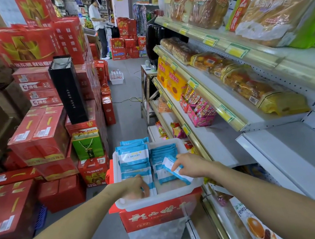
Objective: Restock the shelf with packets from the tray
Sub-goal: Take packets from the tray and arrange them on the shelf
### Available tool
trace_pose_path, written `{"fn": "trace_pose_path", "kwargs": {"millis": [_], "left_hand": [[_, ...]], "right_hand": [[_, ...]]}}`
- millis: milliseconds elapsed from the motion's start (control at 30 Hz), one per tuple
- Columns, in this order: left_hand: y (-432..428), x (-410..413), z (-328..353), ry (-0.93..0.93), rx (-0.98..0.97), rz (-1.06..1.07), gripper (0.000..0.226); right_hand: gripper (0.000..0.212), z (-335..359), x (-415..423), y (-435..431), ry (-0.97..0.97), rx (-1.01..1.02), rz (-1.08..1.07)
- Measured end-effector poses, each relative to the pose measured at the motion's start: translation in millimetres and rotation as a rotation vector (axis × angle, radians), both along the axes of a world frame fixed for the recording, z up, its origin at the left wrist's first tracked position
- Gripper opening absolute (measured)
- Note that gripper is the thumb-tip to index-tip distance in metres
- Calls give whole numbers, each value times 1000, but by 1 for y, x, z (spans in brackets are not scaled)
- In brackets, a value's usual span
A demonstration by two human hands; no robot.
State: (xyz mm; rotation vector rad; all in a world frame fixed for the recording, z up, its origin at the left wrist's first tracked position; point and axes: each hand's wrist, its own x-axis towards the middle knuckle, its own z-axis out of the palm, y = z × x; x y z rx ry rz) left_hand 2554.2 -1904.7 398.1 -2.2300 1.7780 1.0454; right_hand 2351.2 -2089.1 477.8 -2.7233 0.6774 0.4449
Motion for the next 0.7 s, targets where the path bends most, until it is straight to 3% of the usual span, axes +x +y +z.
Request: {"fn": "trace_pose_path", "kwargs": {"millis": [133, 233, 333, 467, 700], "left_hand": [[0, 0, 0, 8, 79, -55, 41], [1, -3, -4, 6, 21, -67, 36], [-2, 0, 7, 8, -53, -87, 45], [-16, 15, 64, 1, -143, -130, 59], [-55, 45, 197, -75, -256, -194, 63]], "right_hand": [[46, 21, 1, -6, 0, -2, 59], [42, 41, 1, -14, -50, -5, 72], [34, 60, -1, -20, -107, -15, 96], [25, 80, -9, -29, -209, 41, 81], [42, 145, -30, -44, -173, -28, 103]]}}
